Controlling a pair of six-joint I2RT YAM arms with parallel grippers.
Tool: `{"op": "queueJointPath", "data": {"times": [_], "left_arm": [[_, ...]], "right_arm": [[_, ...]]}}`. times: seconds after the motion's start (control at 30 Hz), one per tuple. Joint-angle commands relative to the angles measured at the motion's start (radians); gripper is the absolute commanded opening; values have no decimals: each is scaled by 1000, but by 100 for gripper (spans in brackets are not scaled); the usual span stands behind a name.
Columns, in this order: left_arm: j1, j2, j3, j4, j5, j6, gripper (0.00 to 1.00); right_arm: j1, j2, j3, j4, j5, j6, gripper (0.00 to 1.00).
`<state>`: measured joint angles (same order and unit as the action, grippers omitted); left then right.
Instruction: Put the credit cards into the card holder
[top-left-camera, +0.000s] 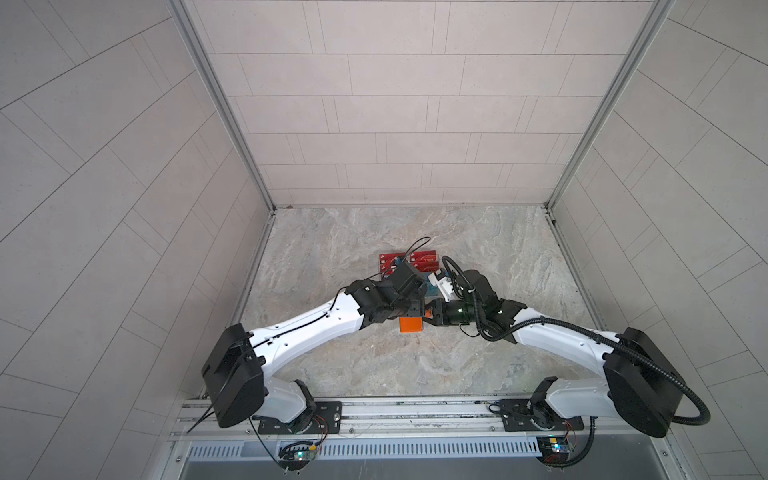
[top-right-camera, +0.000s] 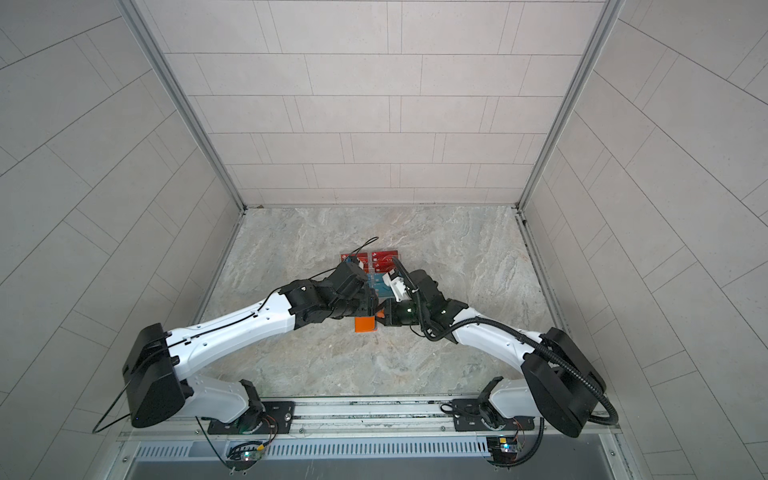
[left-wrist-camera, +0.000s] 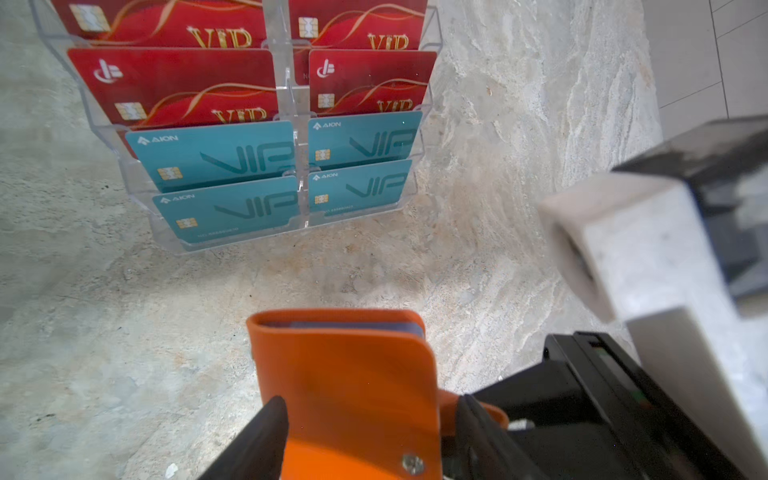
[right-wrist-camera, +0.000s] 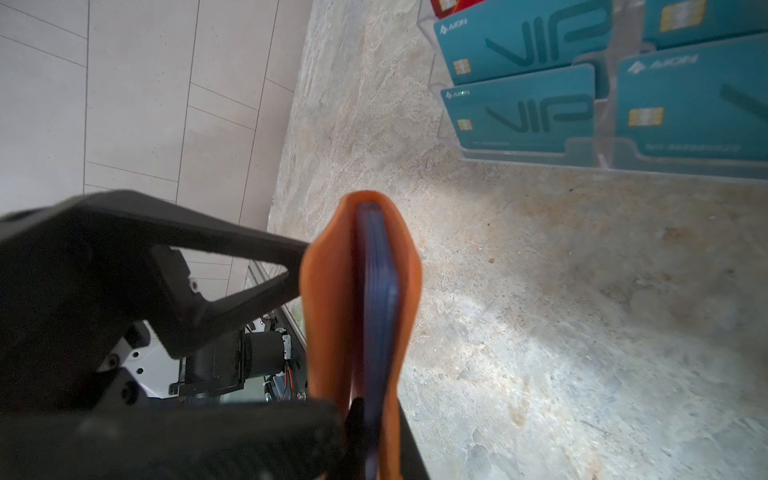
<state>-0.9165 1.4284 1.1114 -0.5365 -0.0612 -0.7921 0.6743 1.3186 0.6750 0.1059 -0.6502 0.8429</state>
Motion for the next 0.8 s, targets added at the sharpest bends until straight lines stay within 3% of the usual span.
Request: {"op": "queueJointPath", "data": {"times": [0.0, 0.47, 0.77], "left_arm": [[-2, 1, 15, -30, -41, 15, 67], [2, -13, 39, -155, -49, 58, 58], [-1, -13, 41, -198, -49, 34, 47]], "right_arm": [[6, -12, 34, -20, 30, -26, 0], [6, -16, 52, -98, 83, -69, 0], [6, -16, 51, -112, 125, -67, 0]]}}
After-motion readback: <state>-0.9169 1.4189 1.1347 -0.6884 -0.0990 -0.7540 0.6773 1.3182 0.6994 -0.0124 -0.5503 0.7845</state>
